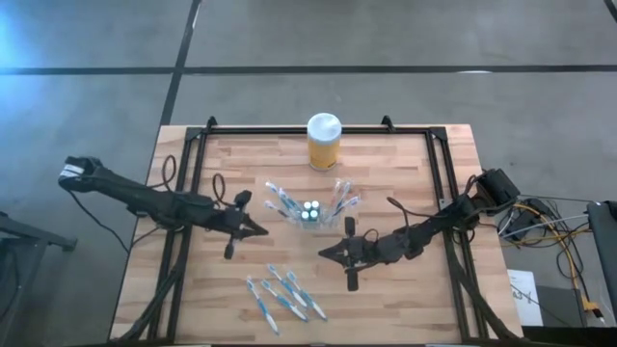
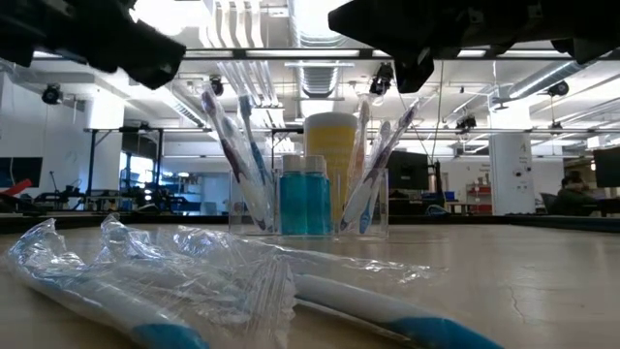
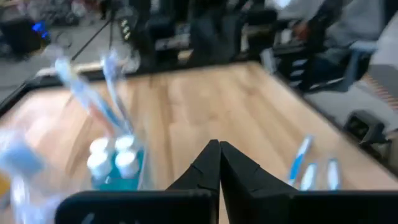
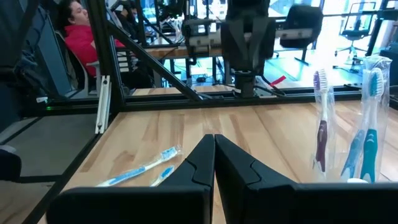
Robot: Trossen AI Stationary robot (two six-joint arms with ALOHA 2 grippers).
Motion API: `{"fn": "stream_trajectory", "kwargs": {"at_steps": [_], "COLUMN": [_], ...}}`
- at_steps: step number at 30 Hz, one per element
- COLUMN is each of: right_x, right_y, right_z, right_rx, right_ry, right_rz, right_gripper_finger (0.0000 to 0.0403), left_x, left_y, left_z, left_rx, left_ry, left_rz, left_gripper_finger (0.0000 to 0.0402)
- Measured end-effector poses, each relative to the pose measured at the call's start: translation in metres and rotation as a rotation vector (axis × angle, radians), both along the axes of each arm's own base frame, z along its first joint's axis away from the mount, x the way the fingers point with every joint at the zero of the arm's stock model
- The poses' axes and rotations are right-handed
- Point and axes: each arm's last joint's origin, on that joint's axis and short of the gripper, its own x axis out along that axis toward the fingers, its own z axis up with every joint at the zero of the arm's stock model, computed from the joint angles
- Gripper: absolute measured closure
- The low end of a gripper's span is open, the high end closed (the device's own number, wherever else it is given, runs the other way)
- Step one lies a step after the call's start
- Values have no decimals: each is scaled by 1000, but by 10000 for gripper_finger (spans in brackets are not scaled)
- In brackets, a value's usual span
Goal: Pick & Place toothbrushing station
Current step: Put the purple toothbrush into the transparent organizer
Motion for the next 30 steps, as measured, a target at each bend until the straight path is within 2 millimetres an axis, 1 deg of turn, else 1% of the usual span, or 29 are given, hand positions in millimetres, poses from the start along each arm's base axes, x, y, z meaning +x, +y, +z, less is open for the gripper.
{"fn": "stream_trajectory", "kwargs": {"at_steps": [5, 7, 10, 13, 22, 26, 30], "right_x": [0, 0, 0, 0, 0, 0, 0], "right_y": [0, 0, 0, 0, 0, 0, 0], "right_z": [0, 0, 2, 2, 2, 2, 2], "right_rx": [-1, 1, 8, 8, 5, 4, 4], "right_ry": [-2, -4, -17, -17, -16, -15, -15], "right_rz": [0, 0, 0, -1, -1, -1, -1], "right_gripper_finger": [394, 394, 394, 394, 394, 394, 394], "left_x": [9, 11, 15, 19, 23, 24, 25], "left_y": [-2, 0, 8, 19, 57, 65, 64], "left_z": [-18, -26, -32, -35, -37, -39, -42], "left_rx": [5, 6, 14, 13, -47, -60, -60], "left_ry": [26, 14, -10, -4, 8, 20, 33], "left_rz": [118, 160, 223, 268, 304, 301, 285], "left_gripper_finger": [396, 398, 398, 399, 400, 400, 400]}}
